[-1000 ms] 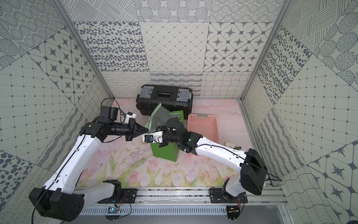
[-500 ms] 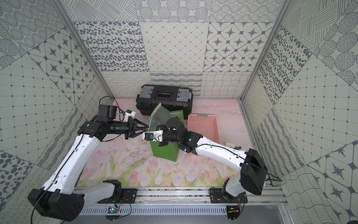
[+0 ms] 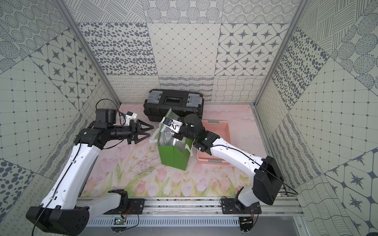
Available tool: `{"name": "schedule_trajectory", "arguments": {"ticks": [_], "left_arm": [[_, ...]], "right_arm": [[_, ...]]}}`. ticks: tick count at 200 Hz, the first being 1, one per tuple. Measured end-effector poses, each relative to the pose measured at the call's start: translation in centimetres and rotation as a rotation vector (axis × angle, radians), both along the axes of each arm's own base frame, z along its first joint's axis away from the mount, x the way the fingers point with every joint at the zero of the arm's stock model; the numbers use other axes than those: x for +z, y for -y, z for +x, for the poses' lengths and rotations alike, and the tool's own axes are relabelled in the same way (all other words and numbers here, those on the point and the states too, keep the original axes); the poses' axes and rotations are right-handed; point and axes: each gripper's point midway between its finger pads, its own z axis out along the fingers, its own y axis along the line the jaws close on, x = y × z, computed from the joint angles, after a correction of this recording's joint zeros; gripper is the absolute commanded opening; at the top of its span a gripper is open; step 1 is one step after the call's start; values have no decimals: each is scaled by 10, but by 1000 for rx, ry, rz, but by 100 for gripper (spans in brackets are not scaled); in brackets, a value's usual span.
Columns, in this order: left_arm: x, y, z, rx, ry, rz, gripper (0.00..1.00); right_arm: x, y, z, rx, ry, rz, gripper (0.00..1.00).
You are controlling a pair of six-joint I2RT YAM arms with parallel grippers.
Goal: Place the ice pack in the delivery bag
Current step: Tear off the adhesive seal from the delivery bag, then place the adhesive seal at the center of the board.
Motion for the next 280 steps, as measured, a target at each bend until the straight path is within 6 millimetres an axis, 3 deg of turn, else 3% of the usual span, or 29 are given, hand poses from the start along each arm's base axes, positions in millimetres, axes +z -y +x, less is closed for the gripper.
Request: {"name": "schedule_trajectory", "arguments": {"ticks": [17, 43, 75, 93, 113, 132, 178, 207, 233, 245, 265, 280], "left_arm": [[2, -3, -1, 8, 27, 17, 79], [6, -7, -4, 3, 77, 40, 83], [4, -8, -7, -17, 123, 68, 84], [0, -8, -10, -31, 143, 81, 84], [-4, -9, -16, -44, 171, 97, 84], [-7, -10, -21, -53, 194, 113, 84], [-15, -10, -25, -75, 221, 136, 84], [-19, -10, -25, -90, 233, 147, 84], [-20, -9, -29, -106, 255, 156, 84], [-20, -8, -34, -117, 271, 156, 85], [-21, -7, -46, -136, 309, 161, 87], [-22, -5, -62, -155, 356, 170, 89]], "right_arm": [[21, 21, 37, -128, 11, 41, 0], [50, 77, 96, -341, 41, 79, 0], [73, 174, 148, -615, 65, 78, 0], [70, 235, 163, -777, 58, 51, 0], [52, 298, 168, -936, 18, 4, 0], [20, 352, 154, -1071, -51, -50, 0], [-69, 445, 104, -1324, -250, -145, 0], [-125, 479, 75, -1422, -383, -212, 0], [-164, 474, 64, -1389, -493, -230, 0], [-172, 467, 62, -1358, -534, -216, 30], [-171, 452, 64, -1296, -553, -181, 66], [-159, 439, 62, -1240, -542, -155, 84]]}}
